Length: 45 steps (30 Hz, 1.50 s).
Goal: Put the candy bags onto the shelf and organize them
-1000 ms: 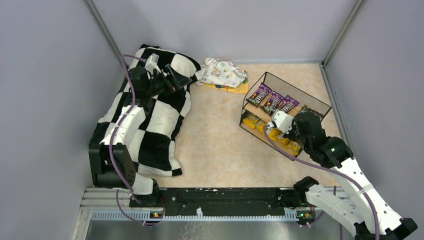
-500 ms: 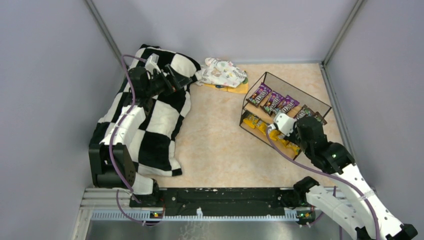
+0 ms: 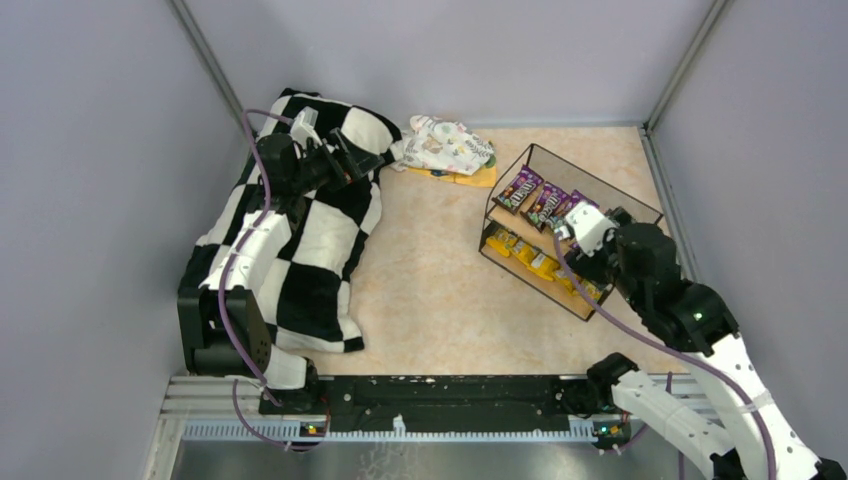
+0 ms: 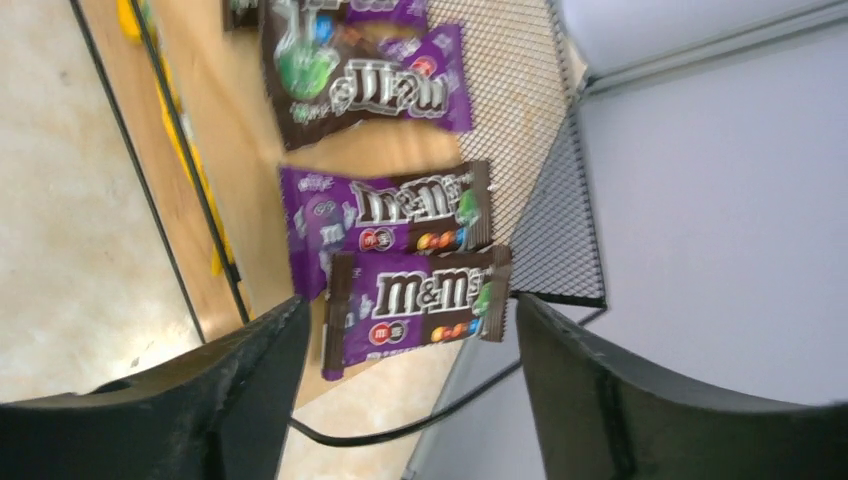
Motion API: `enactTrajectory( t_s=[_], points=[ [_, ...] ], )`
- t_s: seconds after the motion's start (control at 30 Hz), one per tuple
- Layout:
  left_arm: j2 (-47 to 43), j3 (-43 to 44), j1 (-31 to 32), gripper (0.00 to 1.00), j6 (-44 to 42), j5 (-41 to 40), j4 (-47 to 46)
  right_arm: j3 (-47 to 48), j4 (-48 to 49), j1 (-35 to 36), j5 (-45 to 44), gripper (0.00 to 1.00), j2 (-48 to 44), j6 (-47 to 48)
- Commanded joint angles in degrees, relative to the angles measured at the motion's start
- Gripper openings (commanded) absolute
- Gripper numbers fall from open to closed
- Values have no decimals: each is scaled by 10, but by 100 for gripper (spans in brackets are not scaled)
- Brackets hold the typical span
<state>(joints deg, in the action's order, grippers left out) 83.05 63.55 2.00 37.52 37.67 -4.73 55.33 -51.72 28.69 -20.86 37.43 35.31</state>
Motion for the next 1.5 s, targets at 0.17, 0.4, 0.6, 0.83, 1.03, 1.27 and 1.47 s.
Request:
enactTrajectory(
  t_s=[0.17, 0.4, 0.6, 0.83, 1.03, 1.27, 1.47],
  points=[
    [3, 19, 6, 98, -5, 5, -15, 157, 136, -6, -124, 99, 25, -324],
    [15, 26, 12, 98, -14, 5, -4, 205, 93, -5, -195, 99, 111, -436],
    [19, 30, 13, 98, -13, 12, -1, 226, -76, -6, -243, 99, 196, -662],
    [11, 28, 13, 98, -7, 18, -8, 192, -111, -5, -268, 99, 224, -773],
    [10, 32, 13, 98, -7, 21, -4, 169, -45, -9, -420, 99, 153, -721],
    [13, 29, 13, 98, -5, 21, -7, 97, 40, -193, -390, 95, 79, -738],
    [18, 28, 19, 98, -7, 18, -7, 18, 105, -405, -184, 92, 47, -756]
  ],
)
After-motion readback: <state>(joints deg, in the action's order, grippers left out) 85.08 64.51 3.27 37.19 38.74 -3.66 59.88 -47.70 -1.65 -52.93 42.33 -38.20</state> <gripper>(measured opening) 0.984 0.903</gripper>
